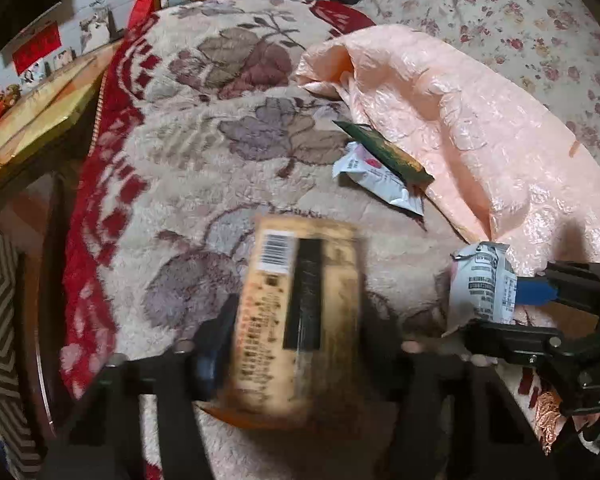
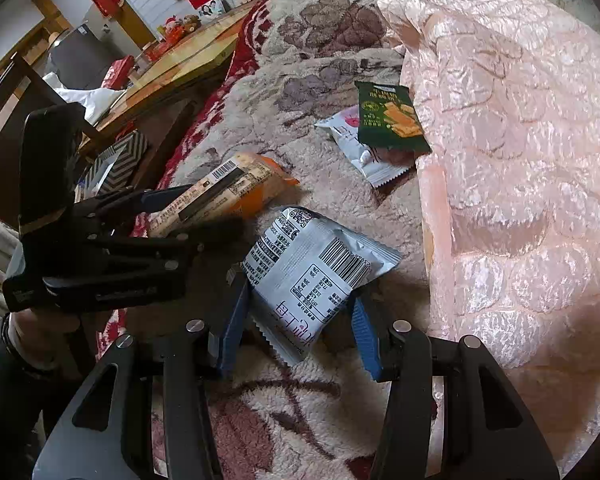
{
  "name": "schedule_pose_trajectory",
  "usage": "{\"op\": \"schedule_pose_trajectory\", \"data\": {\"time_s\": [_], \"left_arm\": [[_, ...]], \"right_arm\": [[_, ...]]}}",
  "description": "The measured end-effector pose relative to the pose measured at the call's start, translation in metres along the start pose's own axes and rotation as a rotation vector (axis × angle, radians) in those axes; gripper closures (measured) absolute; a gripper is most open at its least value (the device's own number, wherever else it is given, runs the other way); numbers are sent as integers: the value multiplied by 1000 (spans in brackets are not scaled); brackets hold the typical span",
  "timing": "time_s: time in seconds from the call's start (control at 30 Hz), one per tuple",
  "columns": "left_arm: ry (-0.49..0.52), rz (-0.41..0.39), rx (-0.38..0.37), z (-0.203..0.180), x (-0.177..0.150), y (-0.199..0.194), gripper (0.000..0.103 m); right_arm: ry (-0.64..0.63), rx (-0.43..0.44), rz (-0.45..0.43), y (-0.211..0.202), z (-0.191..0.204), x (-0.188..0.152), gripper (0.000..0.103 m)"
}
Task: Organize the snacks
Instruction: 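Carry the cracker bar and white bag over the white tray with both tools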
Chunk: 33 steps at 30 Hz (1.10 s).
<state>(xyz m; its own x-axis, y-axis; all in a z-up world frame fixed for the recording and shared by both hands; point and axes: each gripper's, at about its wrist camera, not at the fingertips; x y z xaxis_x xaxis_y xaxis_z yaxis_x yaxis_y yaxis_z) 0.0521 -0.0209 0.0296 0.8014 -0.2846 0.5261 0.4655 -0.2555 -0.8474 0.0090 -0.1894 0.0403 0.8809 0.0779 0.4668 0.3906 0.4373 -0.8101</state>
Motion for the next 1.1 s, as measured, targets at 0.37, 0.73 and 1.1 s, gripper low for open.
{"op": "schedule_pose_trajectory", "data": {"time_s": [0.37, 0.73, 1.1], "left_arm": [[-140, -92, 62, 24, -22, -42, 47], [-219, -174, 162, 50, -49, -99, 47], [-320, -251, 281, 97, -76, -154, 47]], "right_arm": [[-76, 1, -11, -2, 27, 7, 55], [-193, 3, -16, -1, 74, 18, 55], [-304, 36, -12, 5, 129, 28, 55]]}}
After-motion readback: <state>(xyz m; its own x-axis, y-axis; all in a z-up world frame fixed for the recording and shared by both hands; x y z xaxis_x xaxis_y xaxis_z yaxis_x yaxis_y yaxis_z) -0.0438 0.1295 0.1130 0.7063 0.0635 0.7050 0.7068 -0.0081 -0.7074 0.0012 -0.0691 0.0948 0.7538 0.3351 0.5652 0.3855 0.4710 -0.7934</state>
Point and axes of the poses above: each gripper's, at about its wrist camera, not at the fingertips, and y roughly the way its jaws point, z to its left, x to its top, and after that the axes turned 1 degree about -y, right-handed
